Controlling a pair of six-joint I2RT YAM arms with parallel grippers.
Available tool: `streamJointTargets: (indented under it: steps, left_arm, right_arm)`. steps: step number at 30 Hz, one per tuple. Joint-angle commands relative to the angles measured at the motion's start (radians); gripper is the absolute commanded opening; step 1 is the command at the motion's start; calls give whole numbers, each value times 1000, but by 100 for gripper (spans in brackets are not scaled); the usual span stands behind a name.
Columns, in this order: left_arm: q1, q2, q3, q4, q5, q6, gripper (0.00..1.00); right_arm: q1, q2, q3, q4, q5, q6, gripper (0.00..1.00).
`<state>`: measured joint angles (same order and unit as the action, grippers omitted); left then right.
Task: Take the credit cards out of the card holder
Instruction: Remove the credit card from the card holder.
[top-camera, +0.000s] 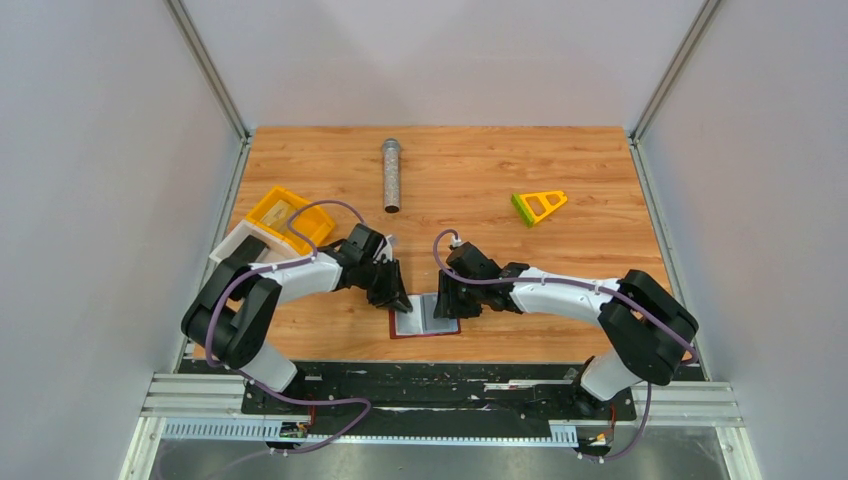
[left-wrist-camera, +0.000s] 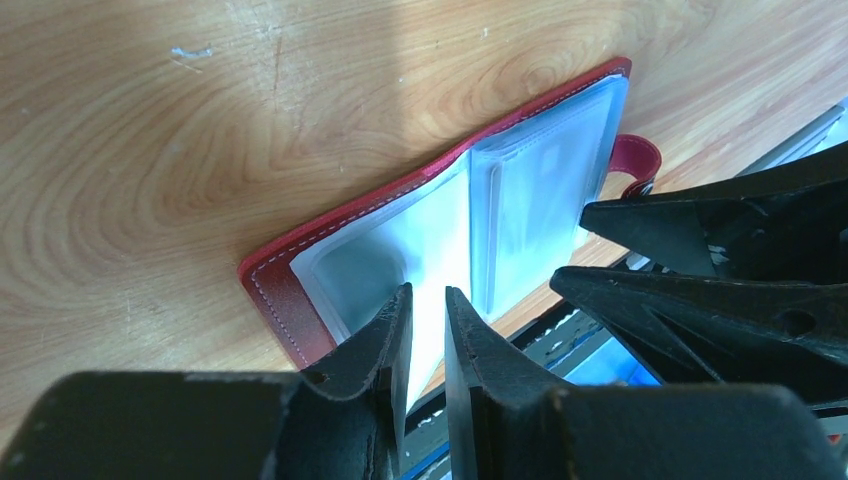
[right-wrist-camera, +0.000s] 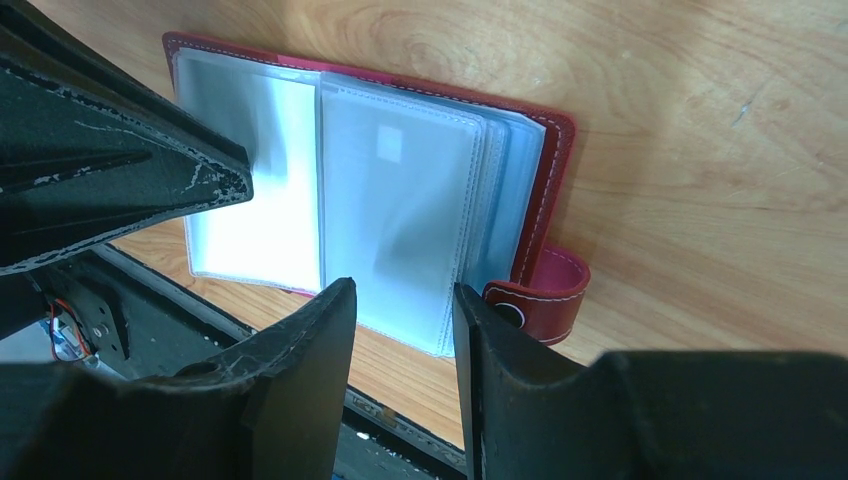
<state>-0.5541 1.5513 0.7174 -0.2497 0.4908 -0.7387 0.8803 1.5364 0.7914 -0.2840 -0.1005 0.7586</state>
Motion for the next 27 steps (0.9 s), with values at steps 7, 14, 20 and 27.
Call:
streamJointTargets:
  steps: [7,14,20,27]
  left_arm:
    - [-4,-37,-20,39,5,-8,26]
    - [-4,-33,-33,57,11,-17,26]
    - [-3,-33,-39,64,15,-19,26]
    - [-4,-36,-46,71,19,-22,26]
  right_arm:
    - [-7,24,3,27,4,18,41]
    - [-7,7,0,77,-47,4,41]
    - [-7,23,7,95,-71,8,41]
    - [-7,42,21,96,-80,11,41]
